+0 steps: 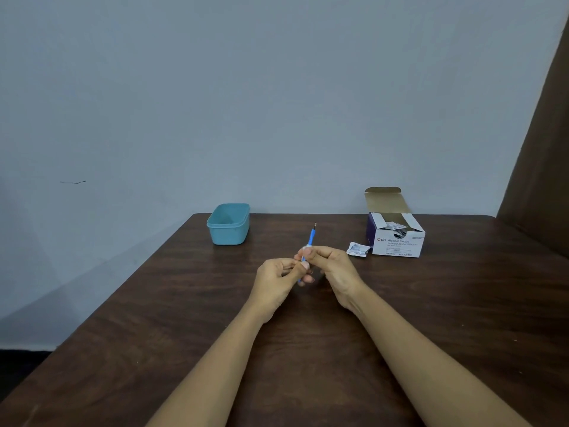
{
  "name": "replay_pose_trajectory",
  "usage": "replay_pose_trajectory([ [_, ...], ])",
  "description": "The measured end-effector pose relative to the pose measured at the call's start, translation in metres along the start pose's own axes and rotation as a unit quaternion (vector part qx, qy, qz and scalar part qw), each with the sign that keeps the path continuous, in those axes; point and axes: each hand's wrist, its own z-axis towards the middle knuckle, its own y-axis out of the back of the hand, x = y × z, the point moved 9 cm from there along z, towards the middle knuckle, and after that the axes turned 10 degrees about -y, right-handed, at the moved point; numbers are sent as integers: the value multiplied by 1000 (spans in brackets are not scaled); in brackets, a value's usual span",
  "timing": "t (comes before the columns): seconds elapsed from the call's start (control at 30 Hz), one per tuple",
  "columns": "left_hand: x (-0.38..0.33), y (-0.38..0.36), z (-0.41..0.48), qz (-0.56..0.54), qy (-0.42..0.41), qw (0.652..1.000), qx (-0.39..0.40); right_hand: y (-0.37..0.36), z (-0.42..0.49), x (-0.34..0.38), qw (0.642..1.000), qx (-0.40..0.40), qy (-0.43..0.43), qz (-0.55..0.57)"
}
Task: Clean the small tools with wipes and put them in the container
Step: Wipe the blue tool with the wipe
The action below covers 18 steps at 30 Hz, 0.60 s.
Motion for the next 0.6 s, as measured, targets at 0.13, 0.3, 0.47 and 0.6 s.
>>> replay_pose_trajectory([
  [0.13, 11, 15, 0, -74, 62, 990, -103, 7, 1, -1, 1000, -19, -5, -12],
  [0.3, 14, 19, 3, -177, 63, 976, -115, -3, -2, 0, 998, 44, -3, -49],
  [0.47, 5, 10, 4, -167, 40, 984, -45, -19, -5, -3, 991, 103, 5, -81],
  [0.6, 5, 9, 5, -175, 35, 983, -39, -23, -5, -4, 990, 115, 5, -86],
])
